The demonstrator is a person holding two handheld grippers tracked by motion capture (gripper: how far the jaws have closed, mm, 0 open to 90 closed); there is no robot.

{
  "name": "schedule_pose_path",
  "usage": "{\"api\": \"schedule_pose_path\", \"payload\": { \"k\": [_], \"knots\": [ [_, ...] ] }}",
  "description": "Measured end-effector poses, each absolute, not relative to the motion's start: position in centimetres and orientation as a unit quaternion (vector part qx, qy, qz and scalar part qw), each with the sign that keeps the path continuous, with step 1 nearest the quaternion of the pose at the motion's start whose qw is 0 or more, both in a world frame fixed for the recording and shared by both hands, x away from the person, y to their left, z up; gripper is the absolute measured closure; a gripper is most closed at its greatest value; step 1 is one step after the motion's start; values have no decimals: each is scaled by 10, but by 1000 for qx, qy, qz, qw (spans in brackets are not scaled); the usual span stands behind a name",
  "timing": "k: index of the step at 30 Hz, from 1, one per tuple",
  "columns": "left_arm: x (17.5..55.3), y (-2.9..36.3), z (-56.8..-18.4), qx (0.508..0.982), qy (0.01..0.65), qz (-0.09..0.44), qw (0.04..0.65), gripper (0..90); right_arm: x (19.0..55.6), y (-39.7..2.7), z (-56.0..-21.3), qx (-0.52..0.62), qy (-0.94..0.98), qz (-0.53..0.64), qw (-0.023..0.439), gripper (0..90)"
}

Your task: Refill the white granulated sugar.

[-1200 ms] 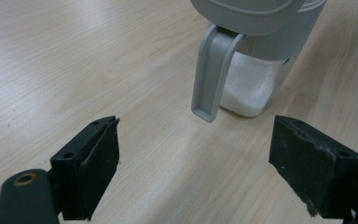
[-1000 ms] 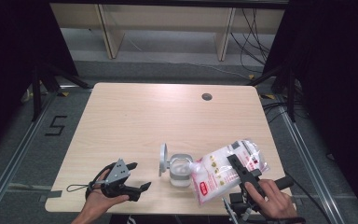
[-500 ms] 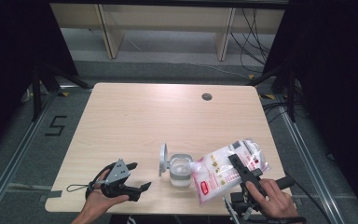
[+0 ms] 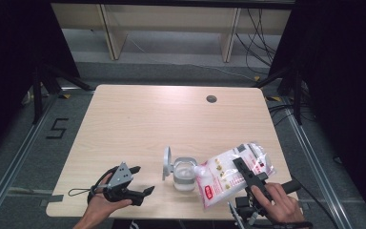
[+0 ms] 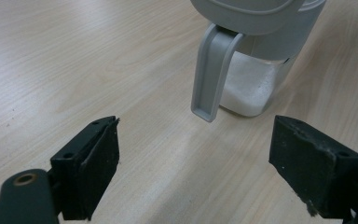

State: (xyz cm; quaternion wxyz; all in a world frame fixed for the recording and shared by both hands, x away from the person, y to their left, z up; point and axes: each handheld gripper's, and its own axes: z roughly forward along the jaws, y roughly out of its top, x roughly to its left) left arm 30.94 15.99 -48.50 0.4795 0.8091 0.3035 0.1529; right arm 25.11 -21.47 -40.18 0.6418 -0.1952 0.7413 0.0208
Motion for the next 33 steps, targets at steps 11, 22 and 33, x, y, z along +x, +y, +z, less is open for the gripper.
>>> {"api": "schedule_pose_path", "payload": {
  "k": [11, 22, 33],
  "knots": [
    [309, 160, -485, 809, 304, 153, 480, 156, 251, -215, -401, -194, 742, 25, 642, 667],
    [310, 160, -484, 811, 301, 152, 478, 156, 252, -215, -400, -204, 736, 29, 645, 667],
    [309, 160, -485, 810, 301, 155, 479, 156, 251, -217, -403, -179, 745, 38, 642, 668]
  ]
}}
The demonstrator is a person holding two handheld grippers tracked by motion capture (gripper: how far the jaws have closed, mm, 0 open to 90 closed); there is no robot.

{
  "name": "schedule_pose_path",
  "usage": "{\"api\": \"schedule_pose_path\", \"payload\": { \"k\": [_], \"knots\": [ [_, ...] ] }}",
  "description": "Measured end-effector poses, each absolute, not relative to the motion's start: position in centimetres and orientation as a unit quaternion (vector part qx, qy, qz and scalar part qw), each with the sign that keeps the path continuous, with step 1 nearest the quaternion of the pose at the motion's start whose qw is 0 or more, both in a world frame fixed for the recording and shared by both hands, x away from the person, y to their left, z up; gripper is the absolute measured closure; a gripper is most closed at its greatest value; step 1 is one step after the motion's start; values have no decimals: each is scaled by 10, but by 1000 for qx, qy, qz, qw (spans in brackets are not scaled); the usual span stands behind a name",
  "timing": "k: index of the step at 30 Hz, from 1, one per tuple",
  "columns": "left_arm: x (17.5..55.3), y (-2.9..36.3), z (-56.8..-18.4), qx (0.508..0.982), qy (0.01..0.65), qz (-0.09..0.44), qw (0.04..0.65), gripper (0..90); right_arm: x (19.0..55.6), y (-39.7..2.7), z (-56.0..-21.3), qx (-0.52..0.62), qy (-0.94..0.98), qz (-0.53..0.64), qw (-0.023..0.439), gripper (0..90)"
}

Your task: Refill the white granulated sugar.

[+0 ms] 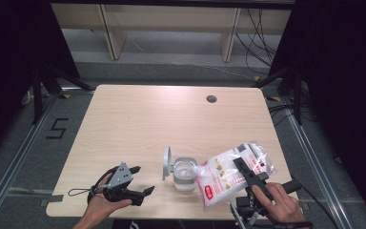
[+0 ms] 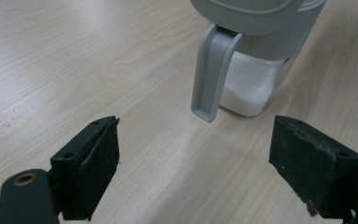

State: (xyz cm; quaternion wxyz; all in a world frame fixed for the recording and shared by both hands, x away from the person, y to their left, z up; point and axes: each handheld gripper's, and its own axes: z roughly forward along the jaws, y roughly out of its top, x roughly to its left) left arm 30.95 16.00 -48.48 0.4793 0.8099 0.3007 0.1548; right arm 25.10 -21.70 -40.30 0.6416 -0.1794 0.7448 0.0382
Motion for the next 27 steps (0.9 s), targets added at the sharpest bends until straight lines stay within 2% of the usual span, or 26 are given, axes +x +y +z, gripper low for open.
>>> {"api": "schedule_pose_path", "payload": {
  "k": [2, 27],
  "knots": [
    [309, 160, -485, 810, 301, 155, 479, 156, 252, -215, -400, -204, 736, 30, 645, 668],
    [309, 160, -485, 810, 301, 155, 478, 156, 252, -213, -402, -192, 745, 19, 638, 670]
  ]
}}
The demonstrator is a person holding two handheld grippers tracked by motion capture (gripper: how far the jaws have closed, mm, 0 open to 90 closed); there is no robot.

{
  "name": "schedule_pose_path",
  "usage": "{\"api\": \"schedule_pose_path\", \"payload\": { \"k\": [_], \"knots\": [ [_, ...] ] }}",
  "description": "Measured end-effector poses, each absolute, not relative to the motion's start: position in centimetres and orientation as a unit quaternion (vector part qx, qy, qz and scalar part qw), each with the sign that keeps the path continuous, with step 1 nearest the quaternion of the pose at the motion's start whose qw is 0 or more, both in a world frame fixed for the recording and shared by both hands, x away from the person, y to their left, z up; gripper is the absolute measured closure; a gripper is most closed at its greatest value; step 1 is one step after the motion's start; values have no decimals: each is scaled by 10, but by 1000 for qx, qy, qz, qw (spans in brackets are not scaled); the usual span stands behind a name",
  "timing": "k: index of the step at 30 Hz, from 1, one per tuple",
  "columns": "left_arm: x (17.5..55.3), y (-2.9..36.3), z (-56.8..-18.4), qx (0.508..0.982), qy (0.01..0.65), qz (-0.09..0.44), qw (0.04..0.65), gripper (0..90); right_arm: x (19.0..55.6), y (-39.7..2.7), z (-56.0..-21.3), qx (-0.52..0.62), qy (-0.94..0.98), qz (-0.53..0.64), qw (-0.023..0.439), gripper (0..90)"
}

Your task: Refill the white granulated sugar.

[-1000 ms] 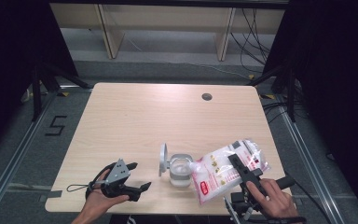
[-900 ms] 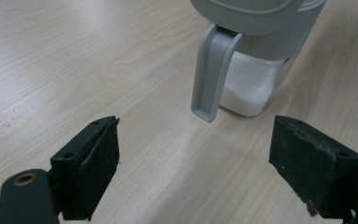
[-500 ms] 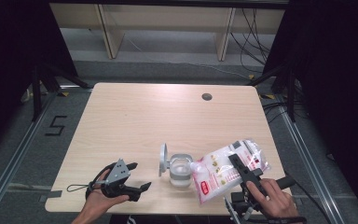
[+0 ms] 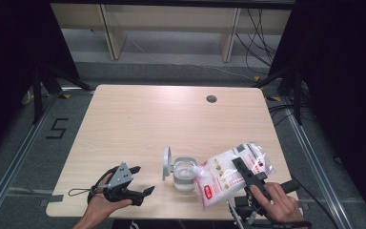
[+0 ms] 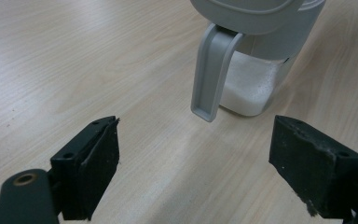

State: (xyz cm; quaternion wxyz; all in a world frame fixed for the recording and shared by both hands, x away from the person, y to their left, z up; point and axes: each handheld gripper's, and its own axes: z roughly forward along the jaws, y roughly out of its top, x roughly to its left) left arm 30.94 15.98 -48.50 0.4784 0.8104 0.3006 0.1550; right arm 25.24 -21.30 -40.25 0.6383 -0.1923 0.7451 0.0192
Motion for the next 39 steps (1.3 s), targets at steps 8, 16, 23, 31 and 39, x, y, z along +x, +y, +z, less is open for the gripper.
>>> {"api": "schedule_pose_path", "payload": {
  "k": [8, 16, 23, 31, 39],
  "knots": [
    [310, 160, -485, 810, 301, 155, 480, 156, 254, -211, -407, -189, 748, 20, 636, 670],
    [309, 160, -485, 810, 301, 155, 479, 156, 253, -210, -406, -179, 754, 17, 632, 671],
    [310, 160, -485, 810, 301, 155, 478, 156, 255, -212, -406, -182, 752, 18, 633, 672],
    [310, 160, -485, 810, 301, 155, 479, 156, 254, -211, -403, -187, 750, 13, 634, 674],
    [309, 160, -485, 810, 301, 155, 479, 156, 254, -212, -406, -181, 748, 27, 637, 679]
  ]
}}
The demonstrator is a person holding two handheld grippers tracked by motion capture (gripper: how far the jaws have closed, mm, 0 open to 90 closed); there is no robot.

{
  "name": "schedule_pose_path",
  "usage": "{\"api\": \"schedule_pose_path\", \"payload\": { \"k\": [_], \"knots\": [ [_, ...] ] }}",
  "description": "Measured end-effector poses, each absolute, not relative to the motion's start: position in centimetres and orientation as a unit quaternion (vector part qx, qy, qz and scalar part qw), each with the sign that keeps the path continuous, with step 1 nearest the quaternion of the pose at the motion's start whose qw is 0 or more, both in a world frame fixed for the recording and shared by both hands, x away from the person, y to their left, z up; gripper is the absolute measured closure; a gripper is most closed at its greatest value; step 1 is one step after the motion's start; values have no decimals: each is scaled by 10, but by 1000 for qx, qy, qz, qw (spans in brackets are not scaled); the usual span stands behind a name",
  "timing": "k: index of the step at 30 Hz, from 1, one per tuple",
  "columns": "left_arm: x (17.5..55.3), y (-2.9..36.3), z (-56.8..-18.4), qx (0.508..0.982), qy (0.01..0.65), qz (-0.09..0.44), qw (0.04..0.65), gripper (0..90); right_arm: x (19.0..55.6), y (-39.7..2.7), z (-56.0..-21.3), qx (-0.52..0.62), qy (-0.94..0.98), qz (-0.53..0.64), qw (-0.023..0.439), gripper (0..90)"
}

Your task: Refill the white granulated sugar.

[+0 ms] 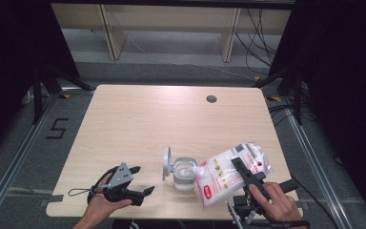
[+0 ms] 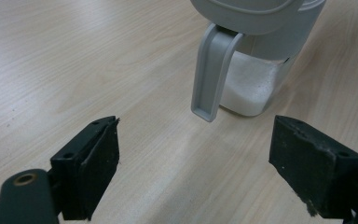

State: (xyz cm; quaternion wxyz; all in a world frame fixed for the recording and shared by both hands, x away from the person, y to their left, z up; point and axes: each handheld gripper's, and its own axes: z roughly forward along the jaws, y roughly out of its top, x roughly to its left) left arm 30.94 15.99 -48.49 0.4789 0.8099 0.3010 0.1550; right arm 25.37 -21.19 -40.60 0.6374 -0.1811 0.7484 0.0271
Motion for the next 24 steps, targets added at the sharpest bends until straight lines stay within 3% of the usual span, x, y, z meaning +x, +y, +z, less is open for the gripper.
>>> {"api": "schedule_pose_path", "payload": {
  "k": [24],
  "knots": [
    [309, 160, -485, 810, 300, 155, 479, 156, 253, -219, -403, -163, 757, 48, 631, 689]
  ]
}}
